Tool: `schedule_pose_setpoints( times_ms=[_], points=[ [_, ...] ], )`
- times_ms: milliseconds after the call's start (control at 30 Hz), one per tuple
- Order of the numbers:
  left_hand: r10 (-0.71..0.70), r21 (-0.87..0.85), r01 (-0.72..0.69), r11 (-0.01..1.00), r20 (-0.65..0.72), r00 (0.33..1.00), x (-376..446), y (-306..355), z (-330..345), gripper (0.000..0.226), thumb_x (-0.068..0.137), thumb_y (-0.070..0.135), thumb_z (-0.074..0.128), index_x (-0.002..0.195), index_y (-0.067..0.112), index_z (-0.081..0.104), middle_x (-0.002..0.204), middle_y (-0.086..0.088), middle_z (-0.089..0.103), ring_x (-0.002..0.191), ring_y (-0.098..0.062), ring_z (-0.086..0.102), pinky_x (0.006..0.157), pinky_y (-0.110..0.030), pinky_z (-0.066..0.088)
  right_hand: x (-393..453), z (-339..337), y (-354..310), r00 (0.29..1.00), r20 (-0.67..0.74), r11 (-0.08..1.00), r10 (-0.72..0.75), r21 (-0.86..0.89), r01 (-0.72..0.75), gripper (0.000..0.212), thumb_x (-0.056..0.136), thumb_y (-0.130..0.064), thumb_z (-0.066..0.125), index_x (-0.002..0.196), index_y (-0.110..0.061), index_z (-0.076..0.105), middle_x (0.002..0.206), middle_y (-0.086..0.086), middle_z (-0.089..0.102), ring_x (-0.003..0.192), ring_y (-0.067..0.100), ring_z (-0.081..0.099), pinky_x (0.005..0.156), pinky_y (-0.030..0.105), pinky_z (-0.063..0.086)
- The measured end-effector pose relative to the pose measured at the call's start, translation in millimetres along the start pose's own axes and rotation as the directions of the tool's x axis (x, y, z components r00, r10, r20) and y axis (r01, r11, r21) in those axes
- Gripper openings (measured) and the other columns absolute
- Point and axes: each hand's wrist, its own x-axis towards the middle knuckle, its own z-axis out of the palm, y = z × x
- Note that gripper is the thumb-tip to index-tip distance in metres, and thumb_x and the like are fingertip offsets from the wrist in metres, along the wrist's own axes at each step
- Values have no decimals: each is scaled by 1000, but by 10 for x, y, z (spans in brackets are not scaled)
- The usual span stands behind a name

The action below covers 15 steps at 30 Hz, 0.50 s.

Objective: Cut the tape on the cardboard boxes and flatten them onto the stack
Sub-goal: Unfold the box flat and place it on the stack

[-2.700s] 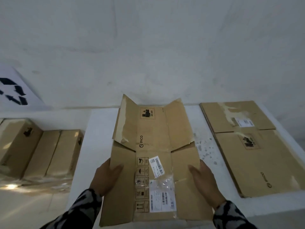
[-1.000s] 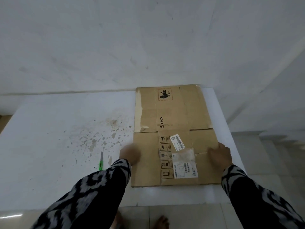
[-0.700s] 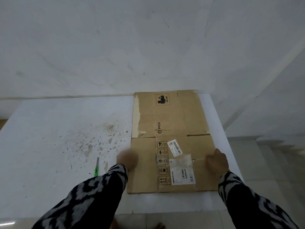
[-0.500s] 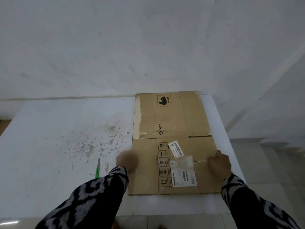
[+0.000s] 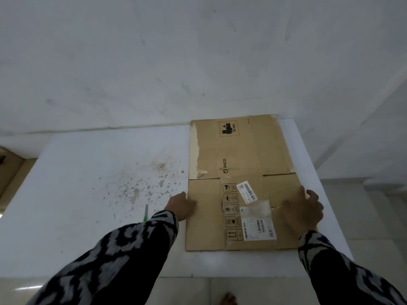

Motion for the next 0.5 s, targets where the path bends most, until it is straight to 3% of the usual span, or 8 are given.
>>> schedule_pose_setpoints(
  times_ms=[67, 167, 267, 300, 400, 500],
  points=[
    [71, -33, -71, 997, -22, 997, -154, -103, -82, 54, 103, 39, 46, 145, 7, 41, 147, -8, 46, 133, -24, 45, 106, -30, 34, -239, -7, -126, 981, -28, 976, -190, 103, 191, 45, 96, -21, 55, 140, -12, 50, 137, 14, 50, 117, 35, 51, 96, 39, 43],
    [174, -151, -178, 972, -37, 984, -365, -469, -159, 40, 102, 36, 48, 137, 17, 55, 138, 0, 57, 120, -16, 57, 104, -28, 42, -734, 78, -436, 940, 174, 912, -294, 347, 220, 23, 101, -21, 50, 120, -24, 64, 109, 0, 66, 81, 11, 64, 60, 17, 47],
    [207, -249, -197, 948, 18, 978, -588, -1002, -262, 31, 102, 36, 50, 126, 23, 63, 123, 7, 63, 96, -7, 66, 81, -19, 48, -1242, 343, -747, 894, 275, 882, -355, 415, 222, 17, 99, -23, 55, 108, -30, 68, 101, -5, 69, 85, 6, 64, 63, 16, 45],
    [215, -250, -204, 947, 20, 976, -655, -1214, -310, 28, 101, 36, 51, 123, 25, 65, 120, 9, 64, 93, -4, 66, 80, -16, 47, -1434, 445, -871, 879, 292, 876, -376, 422, 234, 17, 99, -22, 55, 107, -30, 68, 98, -6, 70, 86, 5, 63, 65, 16, 46],
    [205, -252, -209, 945, -44, 978, -792, -1961, -507, 24, 100, 35, 53, 118, 31, 68, 110, 17, 66, 95, -1, 62, 95, -23, 47, -2040, 851, -1285, 839, 340, 858, -425, 446, 255, 17, 100, -22, 54, 106, -32, 66, 97, -10, 70, 87, 8, 66, 64, 16, 47],
    [201, -320, -228, 920, -117, 973, -950, -2787, -789, 21, 99, 35, 54, 114, 34, 68, 108, 22, 66, 97, -1, 62, 97, -25, 47, -2720, 1276, -1791, 802, 377, 848, -463, 454, 275, 18, 101, -25, 51, 106, -35, 65, 98, -14, 69, 87, 7, 67, 64, 15, 46]
  ],
)
